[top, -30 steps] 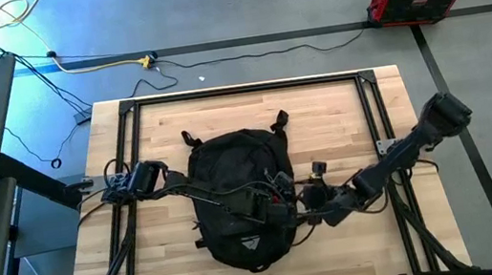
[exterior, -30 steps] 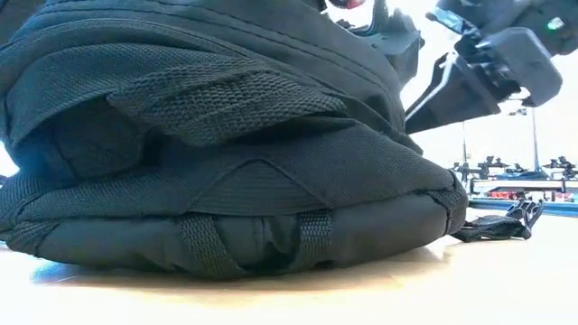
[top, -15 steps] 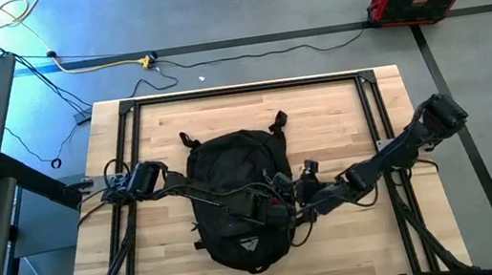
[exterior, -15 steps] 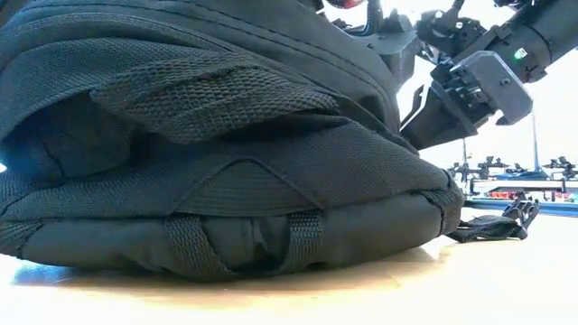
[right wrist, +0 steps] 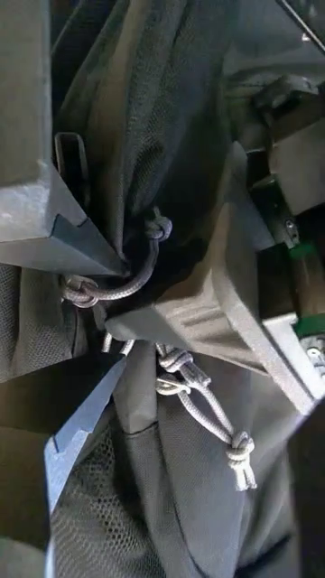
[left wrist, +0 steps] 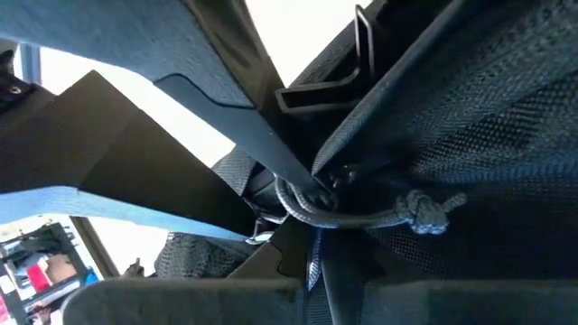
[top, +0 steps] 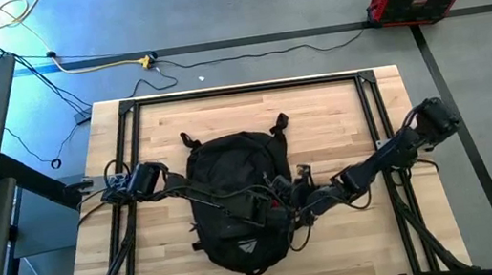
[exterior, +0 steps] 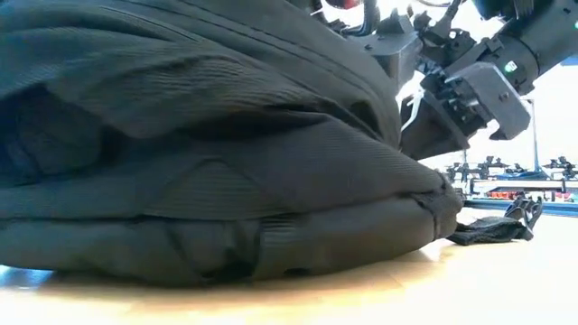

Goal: Unpack backpack
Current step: Open the backpack

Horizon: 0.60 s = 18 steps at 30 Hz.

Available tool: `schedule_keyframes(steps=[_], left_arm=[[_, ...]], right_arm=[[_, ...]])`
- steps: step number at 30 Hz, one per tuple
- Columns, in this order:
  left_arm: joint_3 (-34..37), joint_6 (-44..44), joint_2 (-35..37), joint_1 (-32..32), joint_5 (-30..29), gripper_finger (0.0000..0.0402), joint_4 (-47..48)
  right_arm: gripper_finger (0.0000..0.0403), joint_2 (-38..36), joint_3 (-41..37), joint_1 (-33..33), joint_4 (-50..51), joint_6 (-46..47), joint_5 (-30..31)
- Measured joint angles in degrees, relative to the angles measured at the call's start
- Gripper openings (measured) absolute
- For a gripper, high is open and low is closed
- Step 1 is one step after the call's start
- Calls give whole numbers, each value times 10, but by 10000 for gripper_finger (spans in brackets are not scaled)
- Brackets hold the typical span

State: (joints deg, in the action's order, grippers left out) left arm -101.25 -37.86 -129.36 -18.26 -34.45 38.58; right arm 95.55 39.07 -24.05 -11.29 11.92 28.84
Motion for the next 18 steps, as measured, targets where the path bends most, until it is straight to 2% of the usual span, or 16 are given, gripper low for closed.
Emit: schedule_keyframes(steps=[3,6,12,18], left_arm=[[0,2,0,0,-1,0,2],[0,4,0,0,-5,0,1],[0,3,0,-2,-16,0,0],[-2,21,0,1,-47,0,8]], right_arm=[[135,2,0,0,1,-4,7],[112,3,2,0,7,-9,10],[11,3,8,5,25,-20,7],[1,-7,8,-10,72,9,14]])
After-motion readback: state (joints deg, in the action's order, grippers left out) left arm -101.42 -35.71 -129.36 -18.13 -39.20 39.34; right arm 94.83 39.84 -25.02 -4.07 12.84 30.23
